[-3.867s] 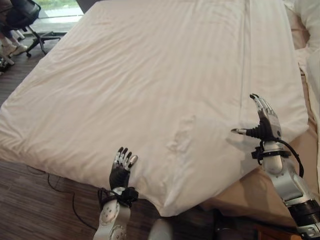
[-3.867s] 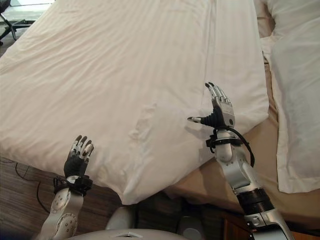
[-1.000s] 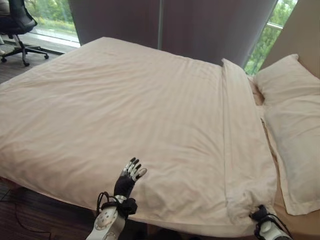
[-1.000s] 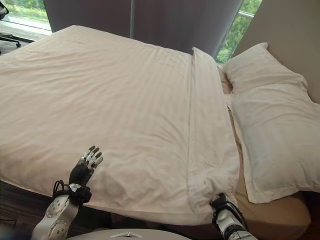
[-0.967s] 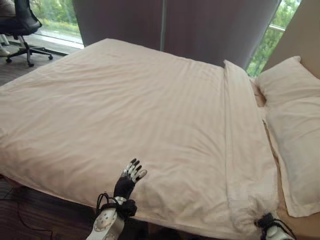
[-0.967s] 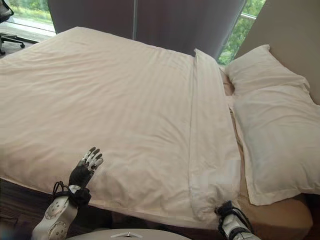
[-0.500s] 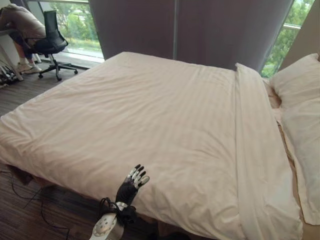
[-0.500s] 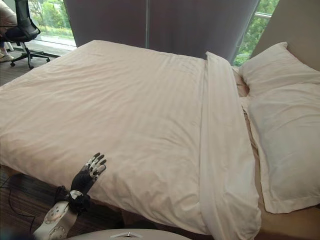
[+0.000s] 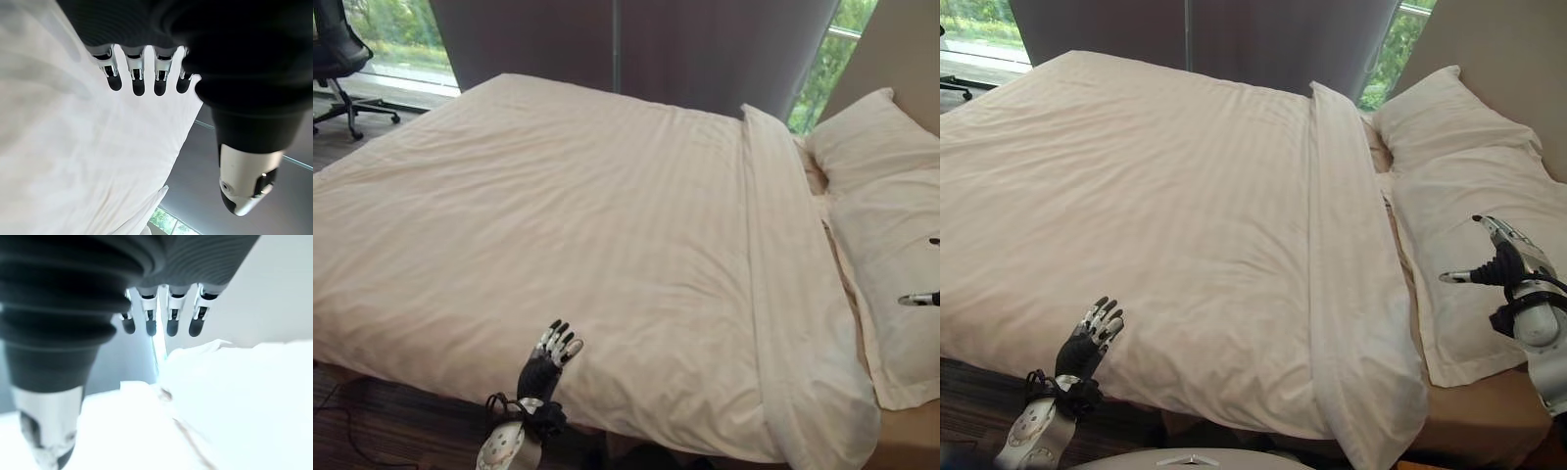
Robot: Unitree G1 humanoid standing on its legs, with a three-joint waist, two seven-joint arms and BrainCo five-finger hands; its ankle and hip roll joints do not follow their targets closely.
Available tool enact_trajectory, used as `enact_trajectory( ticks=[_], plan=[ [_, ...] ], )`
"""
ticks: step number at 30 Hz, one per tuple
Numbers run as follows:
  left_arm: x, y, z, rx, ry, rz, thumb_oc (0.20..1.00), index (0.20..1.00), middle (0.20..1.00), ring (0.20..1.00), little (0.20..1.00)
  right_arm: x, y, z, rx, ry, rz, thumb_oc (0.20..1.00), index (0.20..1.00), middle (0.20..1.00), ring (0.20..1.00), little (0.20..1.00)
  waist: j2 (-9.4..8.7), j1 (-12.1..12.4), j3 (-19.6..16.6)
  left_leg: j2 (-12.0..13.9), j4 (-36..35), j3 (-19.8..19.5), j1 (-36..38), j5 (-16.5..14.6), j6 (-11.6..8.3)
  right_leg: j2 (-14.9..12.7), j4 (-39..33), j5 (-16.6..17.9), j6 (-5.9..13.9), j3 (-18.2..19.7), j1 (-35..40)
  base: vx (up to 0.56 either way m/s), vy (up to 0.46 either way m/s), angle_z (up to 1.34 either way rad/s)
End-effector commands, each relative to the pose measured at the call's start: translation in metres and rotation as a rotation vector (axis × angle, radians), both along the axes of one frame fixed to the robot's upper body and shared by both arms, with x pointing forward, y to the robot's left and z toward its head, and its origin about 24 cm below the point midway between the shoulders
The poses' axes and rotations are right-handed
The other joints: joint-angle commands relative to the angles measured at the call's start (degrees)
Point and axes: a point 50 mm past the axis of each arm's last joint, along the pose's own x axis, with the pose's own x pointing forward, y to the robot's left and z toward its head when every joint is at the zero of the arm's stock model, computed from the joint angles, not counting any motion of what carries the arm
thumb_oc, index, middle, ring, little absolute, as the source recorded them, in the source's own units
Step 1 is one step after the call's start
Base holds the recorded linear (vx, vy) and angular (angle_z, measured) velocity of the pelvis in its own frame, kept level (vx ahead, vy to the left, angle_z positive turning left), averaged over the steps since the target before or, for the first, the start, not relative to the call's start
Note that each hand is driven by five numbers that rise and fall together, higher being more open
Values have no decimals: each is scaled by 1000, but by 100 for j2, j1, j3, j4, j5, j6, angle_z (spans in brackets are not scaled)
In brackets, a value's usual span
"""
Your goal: Making the bed.
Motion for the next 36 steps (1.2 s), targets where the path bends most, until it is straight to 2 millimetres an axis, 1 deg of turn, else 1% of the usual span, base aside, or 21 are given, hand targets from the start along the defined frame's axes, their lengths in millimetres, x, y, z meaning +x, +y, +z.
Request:
enact_trajectory(
  ticks=[1,2,3,4,5,8,9,11,12,13,15,17,19,21,24,26,29,30,34,35,36],
  plan=[
    [22,-4,41,-20,-243,-2,1000,1000,1000,1000,1000,26,17,8,256,-214,27,200,200,200,200,200,253,129,214,-117,71,-15,482,-846,289,-148,98,-247,137,-302,34,9,-30,0],
    [23,-4,42,-27,-246,-1,1000,1000,1000,1000,1000,33,27,-4,386,-254,17,200,200,200,200,200,289,169,229,-110,71,-28,478,-838,288,-141,98,-262,119,-303,46,29,-49,4],
    [24,-5,40,-40,-245,8,1000,1000,1000,1000,1000,41,46,-22,590,-318,-4,200,200,200,200,200,348,248,230,-107,71,-43,457,-822,290,-132,98,-280,94,-331,48,69,-69,7],
    [25,-5,40,-41,-243,14,1000,1000,1000,1000,1000,46,57,-31,718,-355,-19,200,200,200,200,200,383,285,252,-95,71,-52,487,-842,282,-120,98,-316,85,-355,96,47,-53,7],
    [26,-4,40,-40,-244,15,1000,1000,1000,1000,1000,47,58,-31,720,-356,-19,200,200,200,200,200,370,283,250,-103,71,-53,466,-818,283,-128,98,-298,82,-352,76,41,-38,10],
    [26,-5,35,-50,-224,34,1000,1000,1000,1000,1000,58,85,-47,1046,-466,-63,200,200,200,200,200,453,386,255,-112,71,-84,453,-805,280,-129,98,-325,55,-388,102,50,-44,19],
    [26,-5,35,-50,-224,34,1000,1000,1000,1000,1000,58,85,-47,1046,-466,-63,200,200,200,200,200,452,385,253,-113,71,-85,451,-805,280,-130,98,-325,55,-389,100,30,-44,7],
    [25,-5,31,-65,-210,46,1000,1000,1000,1000,1000,63,100,-54,1234,-520,-75,200,200,200,200,200,517,460,253,-113,71,-104,439,-792,268,-137,98,-343,43,-430,109,68,-73,6],
    [24,-4,27,-78,-197,61,1000,1000,1000,1000,1000,66,109,-61,1370,-563,-100,200,200,200,200,200,579,529,262,-120,71,-123,422,-772,252,-146,98,-362,41,-457,117,68,-71,10],
    [24,-4,27,-77,-198,61,1000,1000,1000,1000,1000,66,109,-61,1372,-564,-99,200,200,200,200,200,577,526,264,-120,71,-126,421,-771,251,-146,98,-363,41,-460,118,96,-104,17],
    [18,-2,16,-95,-157,87,1000,1000,1000,1000,1000,65,116,-67,1513,-639,-130,200,200,200,200,200,719,591,260,-131,71,-145,385,-741,234,-167,98,-387,42,-497,93,84,-87,21],
    [15,-1,9,-108,-130,97,1000,1000,1000,1000,1000,64,119,-73,1563,-648,-148,200,200,200,200,200,813,610,248,-141,71,-125,354,-726,223,-194,98,-391,56,-509,76,65,-55,7],
    [11,0,1,-117,-94,107,1000,1000,1000,1000,1000,59,118,-81,1588,-648,-189,200,200,200,200,200,984,582,266,-169,71,-80,307,-701,222,-228,98,-388,77,-498,6,27,-17,2],
    [10,0,-1,-121,-85,110,1000,1000,1000,1000,1000,56,116,-85,1588,-645,-208,200,200,200,200,200,1032,572,259,-169,71,-57,290,-700,221,-240,98,-387,80,-496,-22,10,1,-2],
    [9,0,-5,-126,-71,120,1000,1000,1000,1000,1000,42,106,-98,1590,-672,-289,200,200,200,200,200,1126,475,279,-167,71,2,258,-700,215,-256,98,-387,96,-492,-62,10,3,-1],
    [9,0,-4,-127,-74,125,1000,1000,1000,1000,1000,31,97,-105,1594,-714,-358,200,200,200,200,200,1147,401,293,-158,71,22,253,-714,211,-255,98,-396,101,-483,-75,18,2,-4],
    [10,-4,-3,-135,-80,119,1000,1000,1000,1000,1000,7,79,-123,1607,-789,-511,200,200,200,200,200,1133,215,310,-141,71,73,260,-753,212,-237,98,-406,111,-441,-106,34,2,-9],
    [10,-4,-3,-135,-80,119,1000,1000,1000,1000,1000,6,79,-124,1608,-789,-511,200,200,200,200,200,1134,221,308,-141,71,74,261,-754,212,-237,98,-406,111,-440,-107,13,-3,-7],
    [14,-7,0,-125,-96,101,1000,1000,1000,1000,1000,-11,67,-144,1584,-769,-646,200,200,200,200,200,1084,85,319,-111,71,130,268,-787,205,-217,98,-405,124,-371,-141,2,-2,-12],
    [17,-8,3,-115,-109,91,1000,1000,1000,1000,1000,-24,62,-156,1582,-763,-733,200,200,200,200,200,1066,2,325,-101,71,148,272,-811,205,-204,98,-410,131,-343,-151,6,2,-18],
    [19,-9,4,-114,-113,86,1000,1000,1000,1000,1000,-30,60,-162,1581,-759,-765,200,200,200,200,200,1059,-18,322,-98,71,164,281,-820,205,-201,98,-410,135,-330,-152,5,6,-15]
  ],
)
